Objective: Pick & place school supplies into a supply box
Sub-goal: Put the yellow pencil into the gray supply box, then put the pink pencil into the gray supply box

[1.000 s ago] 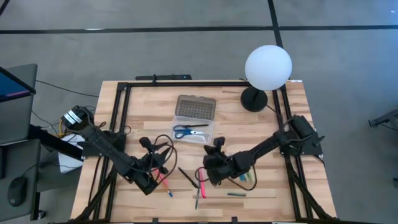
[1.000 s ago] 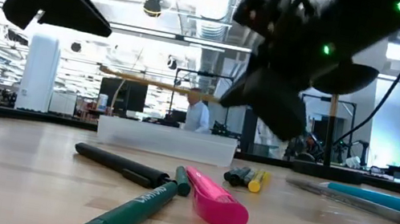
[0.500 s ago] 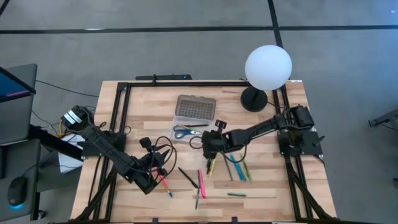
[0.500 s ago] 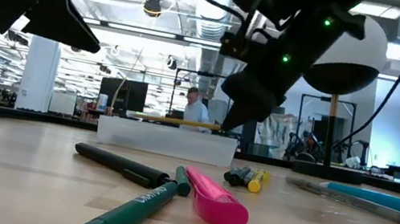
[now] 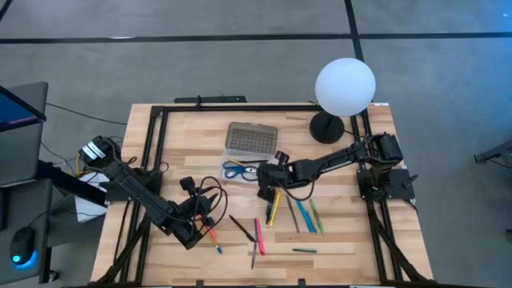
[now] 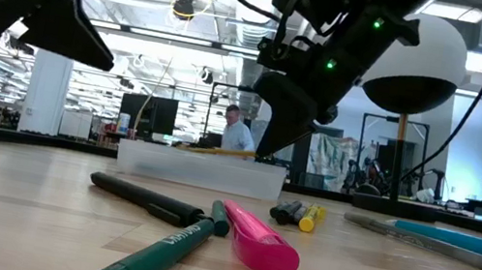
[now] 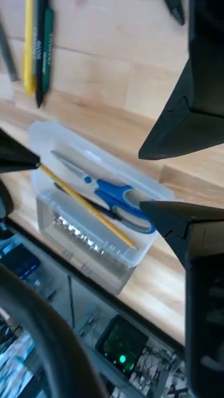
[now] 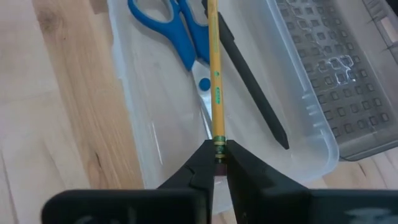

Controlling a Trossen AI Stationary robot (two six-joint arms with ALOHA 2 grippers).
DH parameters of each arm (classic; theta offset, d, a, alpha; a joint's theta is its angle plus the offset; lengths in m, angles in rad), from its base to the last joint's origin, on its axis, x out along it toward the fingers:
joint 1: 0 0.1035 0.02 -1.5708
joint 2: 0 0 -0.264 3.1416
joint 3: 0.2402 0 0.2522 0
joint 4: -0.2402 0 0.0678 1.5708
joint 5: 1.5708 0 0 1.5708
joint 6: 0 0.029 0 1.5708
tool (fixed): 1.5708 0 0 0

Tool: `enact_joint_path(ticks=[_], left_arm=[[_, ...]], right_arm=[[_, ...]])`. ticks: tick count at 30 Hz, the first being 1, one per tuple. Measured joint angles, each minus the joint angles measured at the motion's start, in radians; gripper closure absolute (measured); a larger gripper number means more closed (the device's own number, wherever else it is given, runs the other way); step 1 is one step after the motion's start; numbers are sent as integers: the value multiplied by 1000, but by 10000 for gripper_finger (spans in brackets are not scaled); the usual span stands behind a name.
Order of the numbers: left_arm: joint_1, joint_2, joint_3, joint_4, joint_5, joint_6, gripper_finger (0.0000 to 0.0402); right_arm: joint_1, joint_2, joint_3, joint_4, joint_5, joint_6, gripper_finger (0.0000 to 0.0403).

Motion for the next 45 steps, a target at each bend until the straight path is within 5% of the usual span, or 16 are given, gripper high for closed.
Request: enact_joint_path(ticks=[8, 13, 23, 30, 45], left_arm=[[-3, 0, 0, 2, 65, 19, 288], [-24, 0, 0, 0, 246, 185, 288], [-47, 0, 0, 96, 574, 375, 288], [-45, 0, 0, -8, 646, 311, 288], [-11, 0, 0, 166, 732, 464, 288]], right_arm=[[-4, 0, 0, 0, 4, -42, 326], [19, -1, 0, 2, 20, -143, 301], [167, -3, 0, 10, 289, -341, 294], [229, -3, 0, 4, 325, -362, 294], [303, -3, 0, 10, 326, -323, 294]])
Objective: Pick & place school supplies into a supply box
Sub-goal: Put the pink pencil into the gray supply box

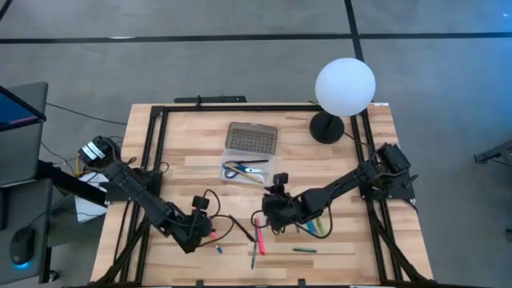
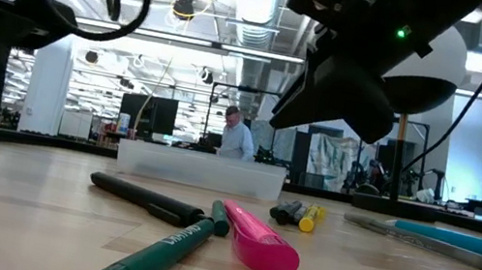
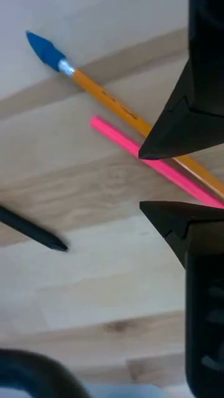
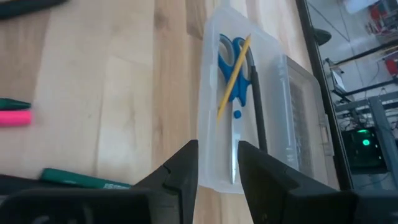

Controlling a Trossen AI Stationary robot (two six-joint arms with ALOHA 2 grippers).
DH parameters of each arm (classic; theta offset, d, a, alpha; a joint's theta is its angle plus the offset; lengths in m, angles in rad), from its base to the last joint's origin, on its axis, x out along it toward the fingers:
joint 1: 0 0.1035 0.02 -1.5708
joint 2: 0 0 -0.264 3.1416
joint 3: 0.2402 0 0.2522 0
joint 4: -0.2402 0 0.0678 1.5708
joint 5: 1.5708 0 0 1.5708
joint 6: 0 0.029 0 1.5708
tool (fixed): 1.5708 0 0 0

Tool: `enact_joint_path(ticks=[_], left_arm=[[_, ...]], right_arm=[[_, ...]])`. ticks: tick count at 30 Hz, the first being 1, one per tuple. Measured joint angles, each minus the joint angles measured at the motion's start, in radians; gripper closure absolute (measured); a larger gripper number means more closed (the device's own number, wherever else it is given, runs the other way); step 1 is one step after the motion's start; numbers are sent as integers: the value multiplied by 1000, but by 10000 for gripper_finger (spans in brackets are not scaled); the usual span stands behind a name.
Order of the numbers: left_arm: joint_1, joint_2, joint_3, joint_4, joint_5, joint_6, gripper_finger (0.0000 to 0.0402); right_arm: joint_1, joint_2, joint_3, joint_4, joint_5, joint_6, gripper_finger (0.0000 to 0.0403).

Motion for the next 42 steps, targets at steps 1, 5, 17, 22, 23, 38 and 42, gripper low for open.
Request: enact_joint_path(ticks=[1, 5, 17, 22, 23, 38, 42], left_arm=[[8, 0, 0, 13, 14, 16, 288], [37, 0, 0, 73, 79, 74, 288], [48, 7, 0, 117, 139, 106, 288], [51, 83, 0, 159, 159, 135, 288], [51, 93, 0, 159, 159, 137, 288], [51, 96, 5, 23, 157, 32, 288], [61, 96, 5, -15, 131, 7, 293]], right_arm=[[5, 0, 0, 0, -1, 3, 294], [24, 0, 0, -4, -1, 28, 294], [74, 0, 0, -8, -1, 43, 294], [74, 0, 0, -8, -1, 49, 294], [74, 0, 0, -8, -1, 50, 294], [79, 0, 0, -8, -2, 53, 294], [79, 0, 0, -7, -3, 53, 294]])
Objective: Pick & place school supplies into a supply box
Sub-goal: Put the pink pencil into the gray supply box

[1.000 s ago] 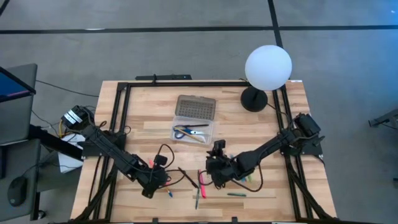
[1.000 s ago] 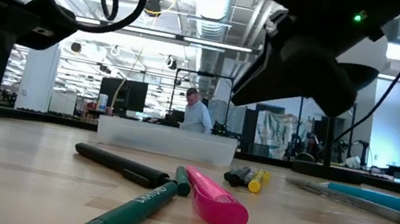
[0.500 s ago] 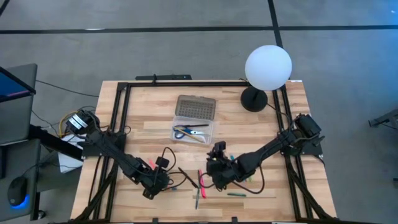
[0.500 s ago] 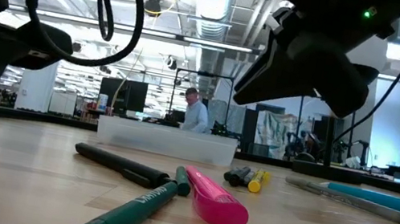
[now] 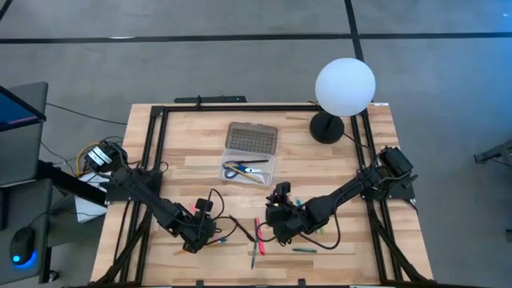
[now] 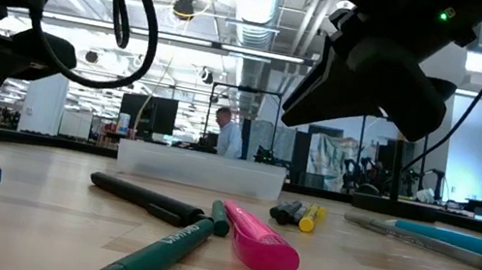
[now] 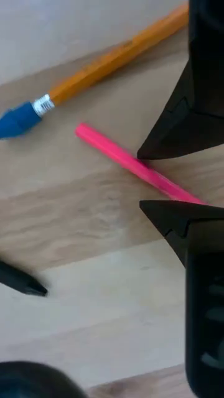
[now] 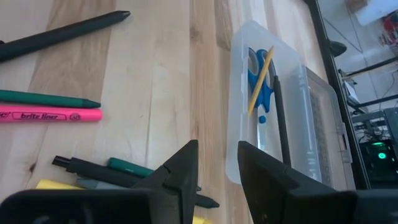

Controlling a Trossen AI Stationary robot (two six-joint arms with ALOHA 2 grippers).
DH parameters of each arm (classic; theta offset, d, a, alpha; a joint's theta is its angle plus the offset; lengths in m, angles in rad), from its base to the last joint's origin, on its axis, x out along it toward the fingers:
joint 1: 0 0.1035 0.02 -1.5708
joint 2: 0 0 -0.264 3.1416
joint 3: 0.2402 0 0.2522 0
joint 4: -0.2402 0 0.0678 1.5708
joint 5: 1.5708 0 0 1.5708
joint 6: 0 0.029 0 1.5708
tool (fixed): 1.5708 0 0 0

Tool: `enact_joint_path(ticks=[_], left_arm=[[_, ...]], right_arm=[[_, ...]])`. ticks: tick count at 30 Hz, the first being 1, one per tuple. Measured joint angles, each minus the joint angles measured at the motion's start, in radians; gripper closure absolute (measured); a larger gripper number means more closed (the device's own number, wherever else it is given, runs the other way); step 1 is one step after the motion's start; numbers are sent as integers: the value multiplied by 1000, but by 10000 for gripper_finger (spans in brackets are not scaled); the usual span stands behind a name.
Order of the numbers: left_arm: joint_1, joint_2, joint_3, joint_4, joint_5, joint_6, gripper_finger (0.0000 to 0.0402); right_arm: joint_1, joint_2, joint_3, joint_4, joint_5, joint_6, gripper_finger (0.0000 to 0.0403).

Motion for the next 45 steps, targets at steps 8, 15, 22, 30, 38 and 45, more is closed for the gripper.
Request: enact_joint_path(ticks=[8, 15, 22, 30, 38, 45], left_arm=[[74, -1, -1, -18, 83, -18, 367], [145, 11, -1, -47, 68, 0, 387], [182, 68, 7, -26, -93, 61, 396], [149, 67, 45, -68, -251, 111, 401], [146, 66, 100, -137, -289, 100, 399], [158, 63, 109, -163, -247, 105, 401]], right_arm=[[0, 0, 0, 0, -5, 8, 294], [12, 0, 0, -1, -7, 8, 294], [22, 0, 0, -12, -7, 8, 294], [26, 0, 0, -31, -6, 8, 294], [26, 0, 0, -40, -5, 15, 294], [26, 0, 0, -77, -4, 45, 294]])
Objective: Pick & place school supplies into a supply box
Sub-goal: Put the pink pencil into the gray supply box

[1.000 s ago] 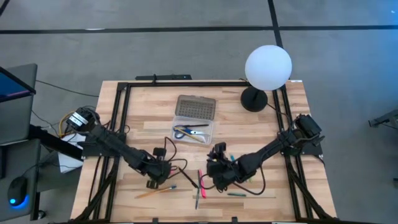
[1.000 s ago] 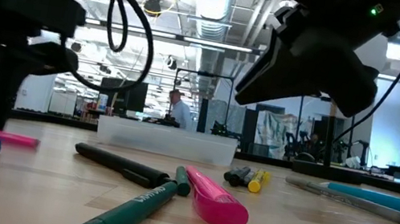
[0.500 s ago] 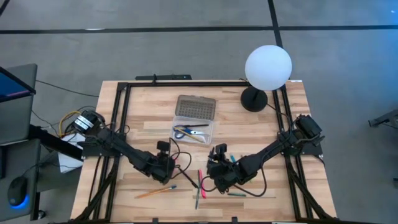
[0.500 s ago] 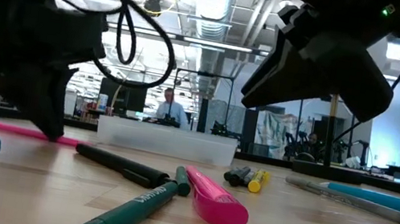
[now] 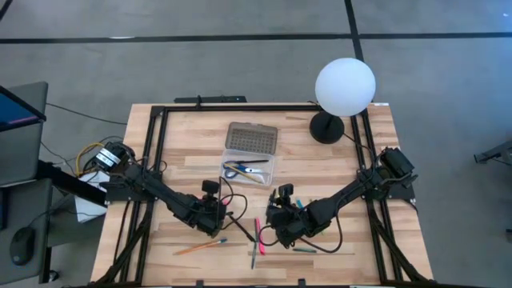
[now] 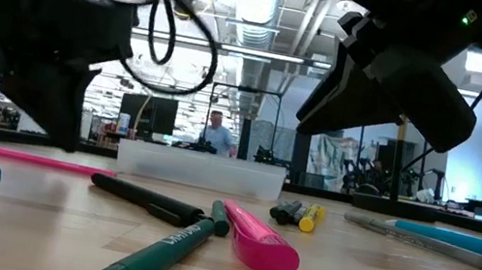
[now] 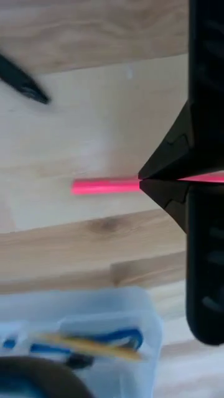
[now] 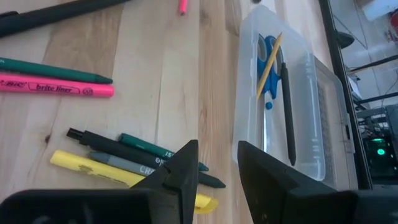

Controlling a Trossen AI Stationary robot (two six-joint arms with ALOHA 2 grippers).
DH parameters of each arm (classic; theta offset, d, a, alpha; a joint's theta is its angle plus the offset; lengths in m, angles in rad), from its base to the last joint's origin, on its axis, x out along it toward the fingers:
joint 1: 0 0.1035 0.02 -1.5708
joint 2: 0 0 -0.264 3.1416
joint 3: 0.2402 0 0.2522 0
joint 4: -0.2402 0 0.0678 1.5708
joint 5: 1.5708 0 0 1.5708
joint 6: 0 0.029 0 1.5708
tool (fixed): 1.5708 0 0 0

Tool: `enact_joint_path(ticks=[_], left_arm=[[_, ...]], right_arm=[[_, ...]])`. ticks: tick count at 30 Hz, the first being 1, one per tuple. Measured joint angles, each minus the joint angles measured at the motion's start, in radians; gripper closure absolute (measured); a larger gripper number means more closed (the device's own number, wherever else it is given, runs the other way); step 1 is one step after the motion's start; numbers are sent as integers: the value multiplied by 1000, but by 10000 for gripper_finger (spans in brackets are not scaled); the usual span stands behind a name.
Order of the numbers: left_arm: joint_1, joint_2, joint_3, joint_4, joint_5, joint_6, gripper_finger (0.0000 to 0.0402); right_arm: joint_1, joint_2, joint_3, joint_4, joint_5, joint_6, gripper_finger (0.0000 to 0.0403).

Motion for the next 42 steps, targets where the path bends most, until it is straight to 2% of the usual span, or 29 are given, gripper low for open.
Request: enact_joint_path(ticks=[4, 11, 15, 19, 23, 29, 36, 42], left_arm=[[32, 0, -3, -10, 76, 15, 376], [86, -2, -3, -22, 104, 25, 289], [113, -5, 0, -84, 204, 9, 249], [127, -6, 4, -200, 251, -53, 233], [160, -9, -13, -237, 337, -62, 231], [251, -29, -101, -60, 498, 14, 259], [269, -38, -104, -40, 512, 70, 306], [269, -40, -106, -23, 513, 83, 323]], right_arm=[[0, 0, 0, 0, 0, 1, 294], [0, 0, 0, -8, -1, 20, 294], [0, 0, 0, -44, -1, 54, 294], [0, 0, 0, -65, -2, 76, 294], [5, 0, 0, -65, -2, 78, 294], [23, 0, 0, -65, -2, 78, 294], [35, 0, 0, -72, -3, 80, 294], [33, 0, 0, -89, -2, 96, 294]])
